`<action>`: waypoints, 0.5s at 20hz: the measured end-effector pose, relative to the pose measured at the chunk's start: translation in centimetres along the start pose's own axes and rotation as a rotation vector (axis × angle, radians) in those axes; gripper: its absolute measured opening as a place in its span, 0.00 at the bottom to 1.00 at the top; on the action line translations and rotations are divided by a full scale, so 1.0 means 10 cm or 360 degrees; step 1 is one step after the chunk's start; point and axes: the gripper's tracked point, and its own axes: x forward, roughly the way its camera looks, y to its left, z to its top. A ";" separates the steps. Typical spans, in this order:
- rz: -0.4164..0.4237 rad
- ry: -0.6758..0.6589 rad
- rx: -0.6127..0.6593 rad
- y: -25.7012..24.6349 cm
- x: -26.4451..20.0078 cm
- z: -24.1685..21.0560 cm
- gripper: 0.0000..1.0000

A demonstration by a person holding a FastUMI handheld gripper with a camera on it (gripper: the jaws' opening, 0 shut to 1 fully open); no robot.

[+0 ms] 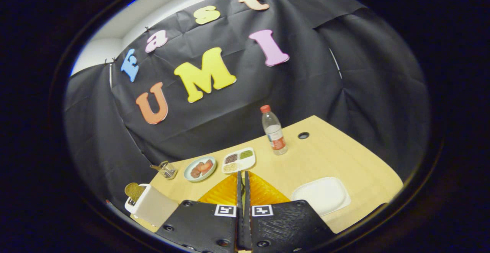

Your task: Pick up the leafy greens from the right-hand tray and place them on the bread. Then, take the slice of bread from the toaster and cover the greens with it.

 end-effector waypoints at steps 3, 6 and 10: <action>0.0079 0.0037 -0.0010 0.50 0.20 -0.23 0.00; 0.0142 0.0089 -0.0030 0.94 0.43 -0.49 0.00; 0.0236 0.0163 0.0006 1.41 0.65 -0.85 0.00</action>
